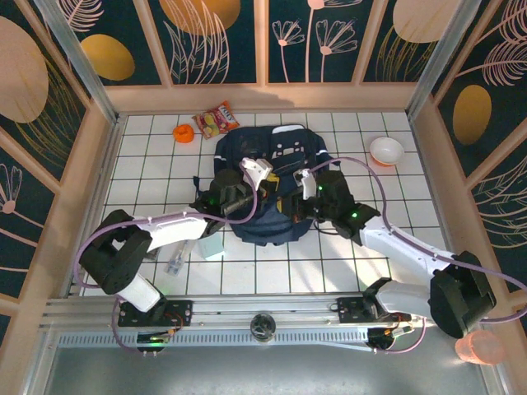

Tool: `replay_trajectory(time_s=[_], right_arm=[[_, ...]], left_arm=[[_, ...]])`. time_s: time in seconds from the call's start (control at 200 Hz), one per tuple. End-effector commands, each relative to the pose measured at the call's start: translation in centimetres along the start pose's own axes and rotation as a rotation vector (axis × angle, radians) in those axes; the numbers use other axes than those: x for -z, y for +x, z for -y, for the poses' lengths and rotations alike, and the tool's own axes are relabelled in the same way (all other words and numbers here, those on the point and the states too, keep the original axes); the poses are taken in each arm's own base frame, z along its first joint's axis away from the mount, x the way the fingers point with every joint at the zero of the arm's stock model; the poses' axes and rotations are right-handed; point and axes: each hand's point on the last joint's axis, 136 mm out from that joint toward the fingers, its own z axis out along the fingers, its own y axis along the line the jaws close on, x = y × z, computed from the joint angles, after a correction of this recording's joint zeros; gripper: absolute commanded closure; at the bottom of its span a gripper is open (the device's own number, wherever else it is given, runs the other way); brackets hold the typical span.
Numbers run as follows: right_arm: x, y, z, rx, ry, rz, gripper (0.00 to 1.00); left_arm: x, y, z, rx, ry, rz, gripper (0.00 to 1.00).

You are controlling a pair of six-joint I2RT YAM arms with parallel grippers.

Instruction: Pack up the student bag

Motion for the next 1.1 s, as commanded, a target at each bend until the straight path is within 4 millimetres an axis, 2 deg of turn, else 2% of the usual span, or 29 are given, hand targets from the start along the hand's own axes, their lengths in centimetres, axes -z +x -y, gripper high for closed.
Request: replay_trajectory(time_s=[0.0,0.325,0.43,0.61,0.756,0.901,0.966,1.096], right_arm=[[-1.2,1.9,-2.3,-0.056,-0.076,-0.036,1.00],[-3.5,2.4,-2.5,-0.148,-0.054,-0.035,1.00],[-3.6,1.8,-3.0,-0.159,-0.063,-0.014,1.00],[-2.8,1.4,-2.8,-0.214,-0.035,0.009,1.00],[-1.1,0.9,-2.3,-0.256,0.013,0.031,0.84],[1.2,0.1,-1.8,-0.301,0.047,0.049,0.52],[2.4,-0.5,-1.8,-0.298,0.054,0.071,0.42],[4.9,-2.6,-1.8,-0.292,0.045,0.146,0.33]], left_arm=[[0.3,-9.2,0.4,0.014,0.006,0.288,1.00],[0.2,-9.5,0.1,0.025,-0.006,0.294,1.00],[0.2,-9.4,0.0,0.025,-0.014,0.292,1.00],[0.3,-9.3,-0.2,0.019,-0.025,0.291,1.00],[0.5,-9.4,-0.3,-0.001,-0.035,0.292,1.00],[0.6,-9.6,-0.2,-0.021,-0.034,0.290,1.00],[0.7,-9.6,0.0,-0.026,-0.027,0.292,1.00],[0.7,-9.7,0.1,-0.028,-0.021,0.293,1.00]])
